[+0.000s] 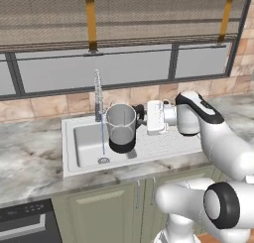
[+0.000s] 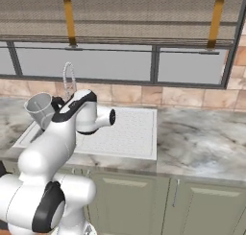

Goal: Turn on the sink faucet and place the jug under the water for a few seconds to fill it up.

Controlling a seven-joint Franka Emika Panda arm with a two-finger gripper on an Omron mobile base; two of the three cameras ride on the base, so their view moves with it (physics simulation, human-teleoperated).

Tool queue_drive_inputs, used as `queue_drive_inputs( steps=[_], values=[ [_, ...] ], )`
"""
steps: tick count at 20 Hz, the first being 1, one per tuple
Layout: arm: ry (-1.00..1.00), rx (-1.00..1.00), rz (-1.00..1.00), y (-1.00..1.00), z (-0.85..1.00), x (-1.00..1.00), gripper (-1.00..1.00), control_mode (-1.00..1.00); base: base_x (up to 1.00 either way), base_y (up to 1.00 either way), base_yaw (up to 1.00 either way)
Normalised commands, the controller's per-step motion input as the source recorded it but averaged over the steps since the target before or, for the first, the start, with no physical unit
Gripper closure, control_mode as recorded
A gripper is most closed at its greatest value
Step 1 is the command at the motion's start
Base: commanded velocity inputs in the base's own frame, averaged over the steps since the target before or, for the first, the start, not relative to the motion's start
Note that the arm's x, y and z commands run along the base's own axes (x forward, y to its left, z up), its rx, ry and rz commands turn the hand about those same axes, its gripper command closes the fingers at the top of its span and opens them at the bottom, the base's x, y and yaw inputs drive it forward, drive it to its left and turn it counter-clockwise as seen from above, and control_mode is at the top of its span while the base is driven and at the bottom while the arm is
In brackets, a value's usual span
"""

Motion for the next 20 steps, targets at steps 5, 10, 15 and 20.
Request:
queue_drive_inputs(
  steps=[5,10,15,20],
  values=[
    [0.03,0.0,-0.01,0.04,-0.05,0.03,1.0,-1.0,0.05,0.2,-0.01],
    [0.15,0.04,-0.12,0.21,-0.24,0.22,1.0,-1.0,0.0,0.0,0.0],
    [0.11,0.04,-0.25,0.22,0.18,0.07,1.0,-1.0,0.0,0.0,0.0],
    [0.06,0.0,-0.31,0.39,0.4,-0.01,1.0,-1.0,0.0,0.0,0.0]
  ],
)
